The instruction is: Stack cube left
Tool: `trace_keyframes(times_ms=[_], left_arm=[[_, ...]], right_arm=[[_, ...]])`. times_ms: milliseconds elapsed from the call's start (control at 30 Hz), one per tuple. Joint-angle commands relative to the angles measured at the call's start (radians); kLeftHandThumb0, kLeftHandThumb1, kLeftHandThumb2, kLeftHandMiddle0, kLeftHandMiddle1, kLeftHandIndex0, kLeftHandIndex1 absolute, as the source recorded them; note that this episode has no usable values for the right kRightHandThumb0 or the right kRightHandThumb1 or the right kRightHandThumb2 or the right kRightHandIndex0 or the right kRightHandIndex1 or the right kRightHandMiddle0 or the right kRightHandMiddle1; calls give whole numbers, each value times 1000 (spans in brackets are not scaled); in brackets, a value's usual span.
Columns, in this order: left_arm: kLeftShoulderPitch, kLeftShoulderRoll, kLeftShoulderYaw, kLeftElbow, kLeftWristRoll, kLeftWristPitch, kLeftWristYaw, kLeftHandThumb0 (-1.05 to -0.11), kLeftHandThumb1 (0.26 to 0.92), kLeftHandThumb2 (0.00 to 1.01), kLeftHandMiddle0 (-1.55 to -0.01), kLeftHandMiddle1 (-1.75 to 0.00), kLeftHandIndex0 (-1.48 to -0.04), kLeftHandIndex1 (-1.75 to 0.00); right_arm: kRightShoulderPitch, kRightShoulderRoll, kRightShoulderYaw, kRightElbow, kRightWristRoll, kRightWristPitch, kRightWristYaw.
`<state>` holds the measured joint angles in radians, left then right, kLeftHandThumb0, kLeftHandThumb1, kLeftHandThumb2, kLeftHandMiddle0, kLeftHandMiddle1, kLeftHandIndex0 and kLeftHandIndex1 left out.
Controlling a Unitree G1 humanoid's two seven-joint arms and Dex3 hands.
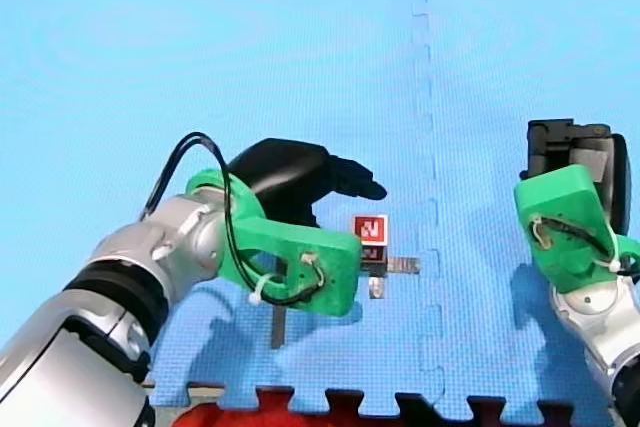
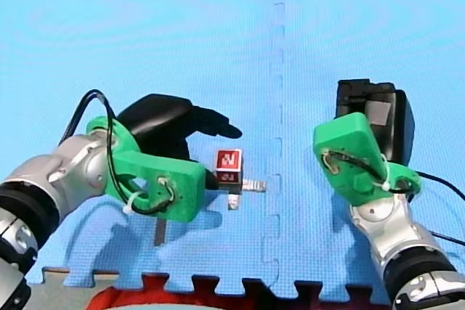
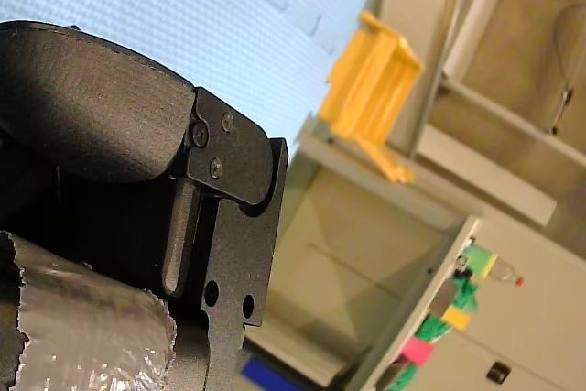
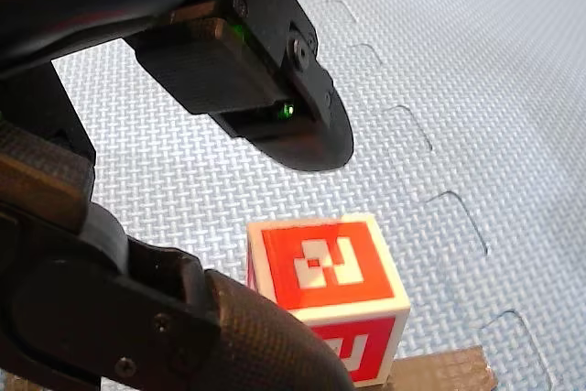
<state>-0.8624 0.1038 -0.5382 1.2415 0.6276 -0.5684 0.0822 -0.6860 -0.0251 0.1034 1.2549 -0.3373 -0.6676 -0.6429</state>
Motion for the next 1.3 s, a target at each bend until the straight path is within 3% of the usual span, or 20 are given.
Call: trace_keyframes(times_ms=[0, 67, 133, 333, 500, 633, 767, 833, 933, 1067, 1267], left_arm=[[9, 0, 5, -4, -6, 3, -17, -1048, 856, 0, -1344, -184, -582, 0], [10, 0, 9, -7, -13, 3, -28, -1048, 847, 1, -1125, -777, -580, 0], [12, 1, 11, -8, -17, 2, -35, -1048, 844, 0, -1018, -1058, -579, 0], [14, 0, 23, -10, -28, -5, -57, -1048, 833, 0, -977, -1239, -581, -1], [18, 0, 32, -6, -37, -20, -73, -1048, 835, 2, -938, -1500, -585, -1], [17, 22, 40, -6, -43, -30, -112, -1048, 846, 2, -878, -1690, -589, -1], [14, 74, 80, -54, -91, -15, -207, -1048, 836, 0, -860, -1740, -627, -17], [29, 109, 109, -138, -129, -4, -271, -1048, 831, 0, -858, -1745, -647, -25], [60, 153, 123, -262, -130, 9, -271, -1048, 829, 0, -815, -1728, -680, -33], [92, 189, 125, -373, -104, 23, -254, -1048, 837, 1, -883, -1339, -693, -11], [145, 208, 152, -503, -137, 55, -303, -1048, 838, 1, -941, -1040, -656, -4]], right_arm=[[-2, -1, 1, 2, -1, 0, -6], [-3, -1, 2, 3, -3, 0, -9], [-3, -2, 2, 3, -4, 0, -10], [-4, -2, 2, 6, -4, 0, -12], [-3, -2, 1, 6, -3, -4, -13], [0, -3, 0, 5, -2, -7, -14], [7, -4, -5, 4, 3, -9, -11], [10, -3, -11, 4, 10, -6, -6], [12, -3, -15, 4, 15, -4, 0], [11, -2, -18, 10, 18, 3, 8], [15, 1, -23, 13, 23, 8, 23]])
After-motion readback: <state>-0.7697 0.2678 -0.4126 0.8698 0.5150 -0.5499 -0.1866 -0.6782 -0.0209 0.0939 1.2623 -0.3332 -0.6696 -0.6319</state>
